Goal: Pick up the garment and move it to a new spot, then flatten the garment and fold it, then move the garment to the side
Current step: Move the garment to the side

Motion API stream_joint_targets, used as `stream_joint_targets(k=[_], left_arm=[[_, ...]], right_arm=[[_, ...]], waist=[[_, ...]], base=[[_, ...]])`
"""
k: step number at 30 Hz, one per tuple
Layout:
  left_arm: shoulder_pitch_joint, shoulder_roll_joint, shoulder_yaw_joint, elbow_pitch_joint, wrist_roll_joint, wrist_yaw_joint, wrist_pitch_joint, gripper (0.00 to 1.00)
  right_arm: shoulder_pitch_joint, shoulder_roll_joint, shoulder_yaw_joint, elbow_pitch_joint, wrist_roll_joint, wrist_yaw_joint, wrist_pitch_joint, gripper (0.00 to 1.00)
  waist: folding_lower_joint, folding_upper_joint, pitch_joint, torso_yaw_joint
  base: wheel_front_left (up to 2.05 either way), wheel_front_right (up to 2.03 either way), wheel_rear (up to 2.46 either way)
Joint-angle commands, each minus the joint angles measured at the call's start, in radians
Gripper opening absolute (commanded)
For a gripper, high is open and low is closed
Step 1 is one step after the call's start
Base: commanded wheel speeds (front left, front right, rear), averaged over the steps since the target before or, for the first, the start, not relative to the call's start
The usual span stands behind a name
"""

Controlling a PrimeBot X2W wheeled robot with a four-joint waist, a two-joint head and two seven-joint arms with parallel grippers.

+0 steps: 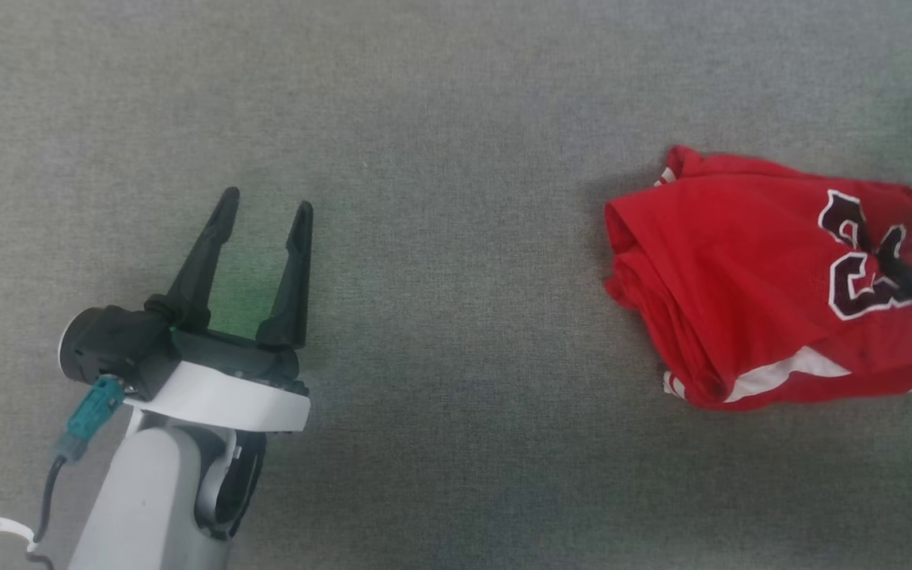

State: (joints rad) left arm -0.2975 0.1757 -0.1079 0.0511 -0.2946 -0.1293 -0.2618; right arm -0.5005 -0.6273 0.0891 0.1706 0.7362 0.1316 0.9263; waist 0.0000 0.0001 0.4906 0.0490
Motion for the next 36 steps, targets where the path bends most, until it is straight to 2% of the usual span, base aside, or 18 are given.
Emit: stream_joint_targets(k=[1,2,6,15,24,29,36], left_arm=[[-0.018,0.001,-0.001,0.0,0.0,-0.002,-0.004,1.0],[-0.022,0.005,-0.002,0.001,0.002,-0.002,-0.004,1.0],[-0.029,0.03,-0.006,0.001,0.007,-0.002,-0.004,1.0],[-0.104,0.101,-0.045,-0.017,0.027,-0.002,-0.004,1.0],[-0.317,0.191,-0.139,-0.031,0.041,-0.002,-0.004,1.0],[-0.451,0.222,-0.18,-0.035,0.045,-0.002,-0.004,1.0],[-0.548,0.253,-0.206,-0.025,0.037,-0.002,-0.003,1.0]], right_arm=[[0.038,0.049,0.039,0.043,-0.011,-0.002,-0.006,0.19],[0.036,0.054,0.029,0.04,-0.013,-0.002,-0.021,0.0],[0.029,0.046,-0.026,0.03,-0.014,-0.004,-0.085,0.0],[0.001,0.006,-0.226,0.051,-0.041,-0.002,-0.261,0.0],[-0.154,-0.05,-0.391,0.255,-0.169,-0.002,-0.46,0.0],[-0.276,-0.091,-0.403,0.392,-0.266,-0.002,-0.569,0.0],[-0.428,-0.087,-0.346,0.566,-0.356,-0.002,-0.707,0.0]], waist=[[0.0,-0.0001,0.006,-0.003],[0.0,-0.0001,0.008,-0.008],[0.0,-0.0001,0.017,-0.042],[0.0,-0.0001,0.09,-0.155],[0.0,-0.0001,0.212,-0.224],[0.0,-0.0001,0.266,-0.231],[0.0,-0.0001,0.308,-0.234]], base=[[0.0,0.0,0.0],[0.0,0.0,0.0],[0.0,0.0,0.0],[0.0,0.0,0.0],[0.0,0.0,0.0],[0.0,0.0,0.0],[0.0,0.0,0.0]])
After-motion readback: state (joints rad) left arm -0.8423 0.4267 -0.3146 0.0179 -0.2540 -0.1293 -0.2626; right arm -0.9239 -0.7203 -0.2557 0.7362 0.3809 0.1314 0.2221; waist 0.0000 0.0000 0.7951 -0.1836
